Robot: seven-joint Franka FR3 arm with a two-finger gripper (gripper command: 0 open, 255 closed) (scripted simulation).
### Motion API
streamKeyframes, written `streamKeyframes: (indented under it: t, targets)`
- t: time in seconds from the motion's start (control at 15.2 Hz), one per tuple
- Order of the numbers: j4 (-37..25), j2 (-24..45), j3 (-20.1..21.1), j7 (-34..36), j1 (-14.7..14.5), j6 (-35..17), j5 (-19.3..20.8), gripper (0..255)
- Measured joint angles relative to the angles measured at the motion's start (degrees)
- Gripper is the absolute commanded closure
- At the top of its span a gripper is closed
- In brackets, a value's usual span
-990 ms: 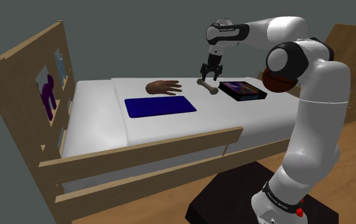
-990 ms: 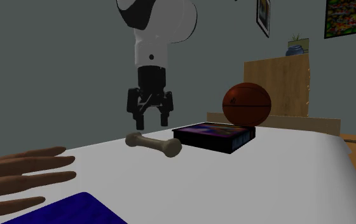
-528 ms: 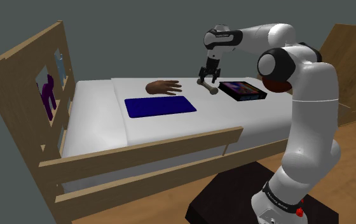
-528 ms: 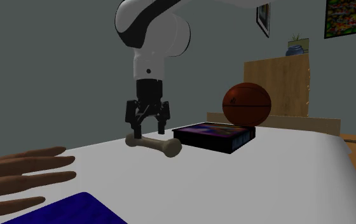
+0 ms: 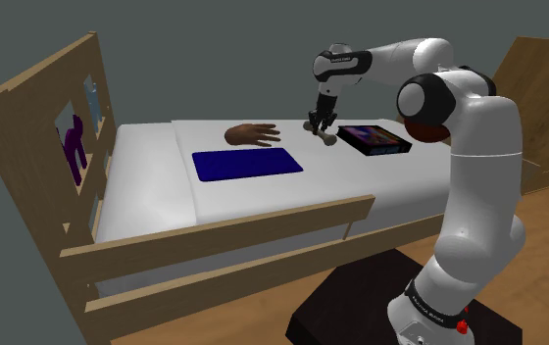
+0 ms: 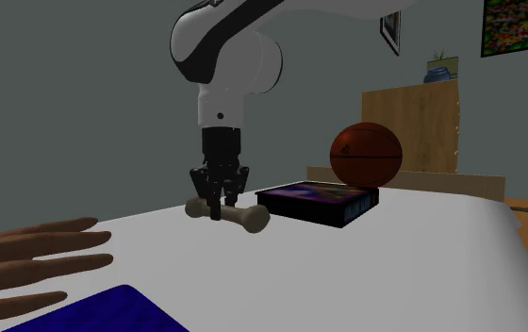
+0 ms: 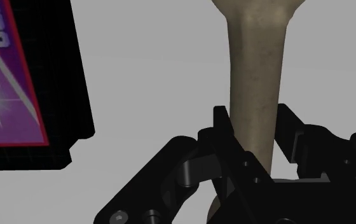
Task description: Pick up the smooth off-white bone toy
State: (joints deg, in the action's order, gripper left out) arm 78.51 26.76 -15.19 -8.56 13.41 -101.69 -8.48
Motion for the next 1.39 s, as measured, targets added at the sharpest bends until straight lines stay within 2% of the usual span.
streamKeyframes:
  t: [0.53,1.39]
  targets:
    - [-0.60,-0.08,-0.03,-0.02,0.07,0.70,0.04,255]
    - [-12.32,1.01,-0.15,0.50,1.13,11.27,-0.07,255]
